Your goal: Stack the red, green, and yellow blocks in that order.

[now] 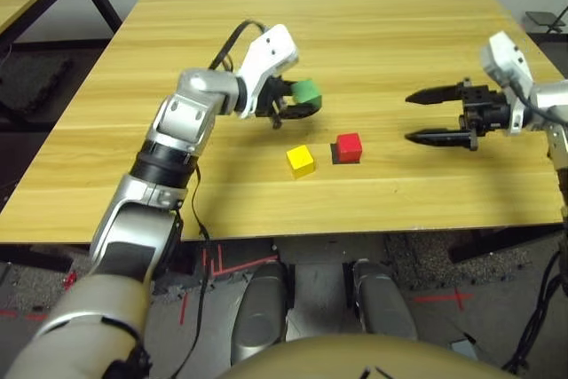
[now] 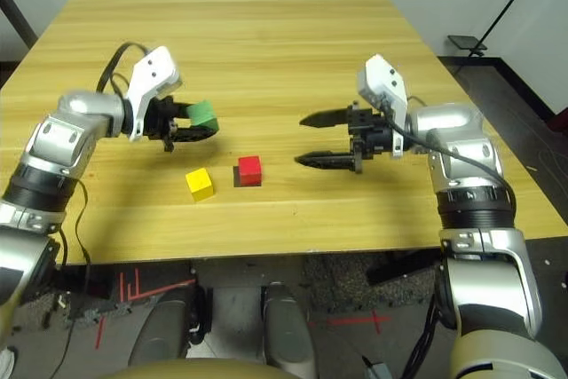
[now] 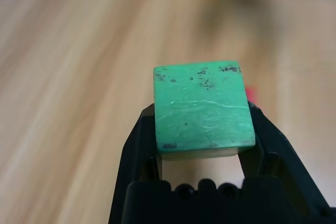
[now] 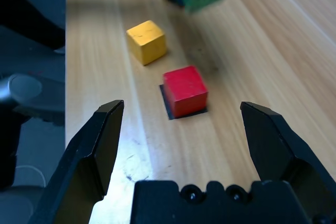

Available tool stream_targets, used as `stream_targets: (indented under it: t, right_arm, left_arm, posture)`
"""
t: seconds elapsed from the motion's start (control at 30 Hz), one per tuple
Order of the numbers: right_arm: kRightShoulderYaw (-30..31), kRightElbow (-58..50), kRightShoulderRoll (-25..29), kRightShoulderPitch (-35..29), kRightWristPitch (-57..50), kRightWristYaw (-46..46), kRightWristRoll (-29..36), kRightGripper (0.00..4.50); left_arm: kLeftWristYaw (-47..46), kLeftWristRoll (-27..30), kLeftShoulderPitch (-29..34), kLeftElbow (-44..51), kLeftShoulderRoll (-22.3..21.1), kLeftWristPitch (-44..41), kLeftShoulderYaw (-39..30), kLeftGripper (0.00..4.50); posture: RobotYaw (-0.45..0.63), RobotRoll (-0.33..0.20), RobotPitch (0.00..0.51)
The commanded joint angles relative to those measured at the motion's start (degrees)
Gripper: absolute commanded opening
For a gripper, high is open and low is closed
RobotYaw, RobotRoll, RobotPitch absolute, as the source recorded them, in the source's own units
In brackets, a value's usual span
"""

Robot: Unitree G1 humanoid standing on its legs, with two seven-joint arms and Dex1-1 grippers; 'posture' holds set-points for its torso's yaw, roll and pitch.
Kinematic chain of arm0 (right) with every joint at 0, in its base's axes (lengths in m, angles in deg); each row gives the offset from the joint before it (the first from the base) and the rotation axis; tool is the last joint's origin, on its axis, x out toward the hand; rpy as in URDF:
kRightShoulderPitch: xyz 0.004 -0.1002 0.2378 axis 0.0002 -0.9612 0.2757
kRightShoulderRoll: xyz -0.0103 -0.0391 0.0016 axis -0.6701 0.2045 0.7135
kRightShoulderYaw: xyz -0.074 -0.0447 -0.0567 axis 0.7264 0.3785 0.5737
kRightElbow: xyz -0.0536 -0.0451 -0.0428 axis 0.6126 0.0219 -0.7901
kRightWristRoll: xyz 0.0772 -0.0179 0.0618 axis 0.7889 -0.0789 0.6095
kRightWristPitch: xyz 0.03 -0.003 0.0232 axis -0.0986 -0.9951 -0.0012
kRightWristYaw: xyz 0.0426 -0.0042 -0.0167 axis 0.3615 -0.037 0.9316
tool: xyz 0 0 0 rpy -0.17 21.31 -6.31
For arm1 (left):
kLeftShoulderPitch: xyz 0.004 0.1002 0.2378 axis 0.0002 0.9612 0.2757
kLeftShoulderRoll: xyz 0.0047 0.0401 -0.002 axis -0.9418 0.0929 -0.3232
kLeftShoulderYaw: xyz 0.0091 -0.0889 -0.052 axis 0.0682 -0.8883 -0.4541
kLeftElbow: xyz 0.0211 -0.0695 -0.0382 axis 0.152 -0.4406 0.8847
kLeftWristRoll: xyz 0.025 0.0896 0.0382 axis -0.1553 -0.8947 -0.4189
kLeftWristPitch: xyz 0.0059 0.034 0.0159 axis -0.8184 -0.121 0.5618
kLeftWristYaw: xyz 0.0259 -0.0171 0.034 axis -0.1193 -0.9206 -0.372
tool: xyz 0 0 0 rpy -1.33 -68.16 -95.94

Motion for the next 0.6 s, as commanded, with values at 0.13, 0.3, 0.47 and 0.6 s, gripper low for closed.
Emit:
stream_targets:
  t: [0.13,0.3,0.47,0.6]
  right_arm:
    - [0.06,-3.52,0.46,-1.45,-1.43,-1.66,2.07,4.5]
    - [-0.67,-5.96,1.05,-2.89,-2.64,-3.26,3.21,4.5]
    - [-1.22,-7.66,1.58,-4.35,-3.56,-4.98,4.22,4.5]
    - [-1.32,-8.3,2.17,-4.93,-3.95,-5.91,4.95,4.5]
  left_arm:
    - [1.18,-1.27,-2.51,-7.15,4.38,2.84,3.26,2.1]
    - [0.97,-3.15,-4.0,-13.97,6.97,8.23,3.48,2.1]
    - [1.73,-4.33,-3.89,-16.98,7.72,10.58,3.56,2.1]
    - [2.36,-4.77,-2.95,-16.68,7.63,10.55,3.8,2.1]
  posture:
    - [0.03,-0.066,0.07]
    - [0.01,-0.063,0.071]
    - [-0.01,-0.058,0.072]
    - [-0.01,-0.058,0.075]
